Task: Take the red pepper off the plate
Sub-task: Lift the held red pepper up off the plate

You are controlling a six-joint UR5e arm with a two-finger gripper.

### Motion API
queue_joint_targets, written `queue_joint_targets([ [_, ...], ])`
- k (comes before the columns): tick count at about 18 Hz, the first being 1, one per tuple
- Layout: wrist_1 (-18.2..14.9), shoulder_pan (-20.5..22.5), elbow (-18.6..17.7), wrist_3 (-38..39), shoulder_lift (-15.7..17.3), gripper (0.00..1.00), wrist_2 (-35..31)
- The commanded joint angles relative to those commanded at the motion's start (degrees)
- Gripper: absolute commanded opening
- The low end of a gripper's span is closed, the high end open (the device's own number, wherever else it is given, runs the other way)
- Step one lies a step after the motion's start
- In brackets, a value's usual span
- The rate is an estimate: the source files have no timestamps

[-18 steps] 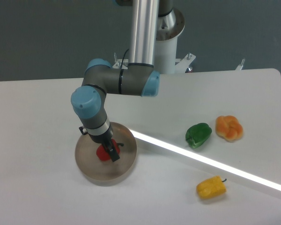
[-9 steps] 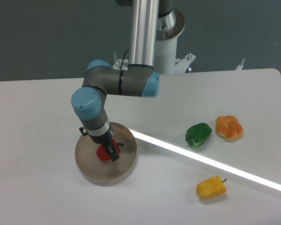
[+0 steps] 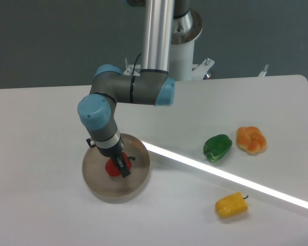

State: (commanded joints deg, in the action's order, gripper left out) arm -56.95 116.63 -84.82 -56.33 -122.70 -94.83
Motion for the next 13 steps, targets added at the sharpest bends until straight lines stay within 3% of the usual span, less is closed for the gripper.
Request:
queue_joint_targets([
  [4, -0.4, 2.7, 0.5, -5.3, 2.1, 0.63, 0.1],
  [9, -4.5, 8.0, 2.7, -14.2, 3.3, 0.63, 0.3],
  [13, -5.0, 12.5, 3.3, -21.5, 4.1, 0.63, 0.4],
])
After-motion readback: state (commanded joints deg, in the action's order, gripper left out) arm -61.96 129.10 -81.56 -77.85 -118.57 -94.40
